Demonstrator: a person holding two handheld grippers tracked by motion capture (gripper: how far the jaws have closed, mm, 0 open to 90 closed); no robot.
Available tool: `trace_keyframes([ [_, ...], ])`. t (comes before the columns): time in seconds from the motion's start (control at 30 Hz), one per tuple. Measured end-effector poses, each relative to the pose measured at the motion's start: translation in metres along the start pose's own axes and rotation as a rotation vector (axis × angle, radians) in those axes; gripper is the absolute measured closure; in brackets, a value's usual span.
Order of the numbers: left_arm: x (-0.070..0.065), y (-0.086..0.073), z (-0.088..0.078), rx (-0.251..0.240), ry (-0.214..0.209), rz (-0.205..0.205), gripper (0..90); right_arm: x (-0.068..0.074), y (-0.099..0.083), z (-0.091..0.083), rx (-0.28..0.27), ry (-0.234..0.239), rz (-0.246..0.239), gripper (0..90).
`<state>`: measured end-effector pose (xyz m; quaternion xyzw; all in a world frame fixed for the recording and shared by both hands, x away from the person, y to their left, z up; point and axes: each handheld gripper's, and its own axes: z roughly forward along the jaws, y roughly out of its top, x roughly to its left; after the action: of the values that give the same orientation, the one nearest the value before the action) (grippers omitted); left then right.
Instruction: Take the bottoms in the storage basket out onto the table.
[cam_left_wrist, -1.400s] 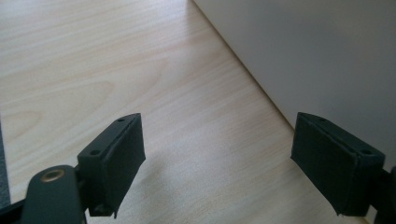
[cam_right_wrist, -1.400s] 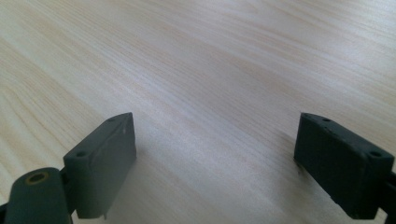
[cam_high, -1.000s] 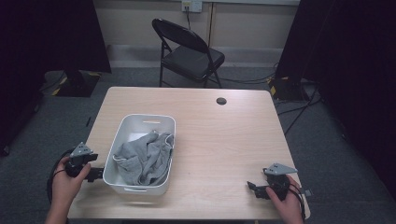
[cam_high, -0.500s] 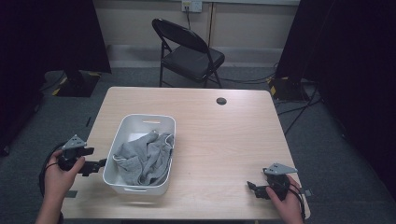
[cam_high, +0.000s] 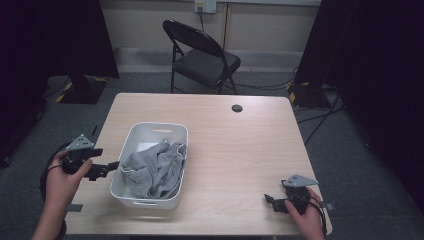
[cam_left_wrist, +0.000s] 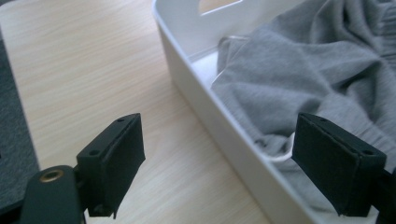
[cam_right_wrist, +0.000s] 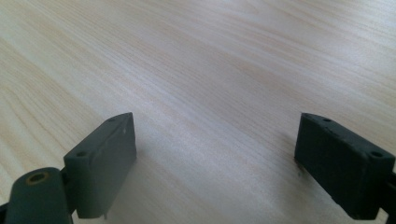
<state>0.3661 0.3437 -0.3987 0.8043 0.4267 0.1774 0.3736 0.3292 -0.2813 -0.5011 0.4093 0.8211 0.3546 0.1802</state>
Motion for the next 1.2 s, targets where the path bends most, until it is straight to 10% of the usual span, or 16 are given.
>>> trace_keyframes([
  [0.47, -0.046, 0.04, 0.031, 0.0, -0.117, 0.045, 16.4, 0.0, 0.0, 0.0, 0.001, 0.001, -0.001, 11.8],
  [0.93, -0.071, 0.05, 0.088, 0.108, -0.136, 0.101, 16.0, 0.0, 0.001, 0.001, 0.001, 0.004, -0.002, 11.8],
  [1.2, -0.073, 0.046, 0.111, 0.137, -0.149, 0.033, 16.1, 0.0, 0.001, 0.002, 0.0, 0.005, -0.005, 11.8],
])
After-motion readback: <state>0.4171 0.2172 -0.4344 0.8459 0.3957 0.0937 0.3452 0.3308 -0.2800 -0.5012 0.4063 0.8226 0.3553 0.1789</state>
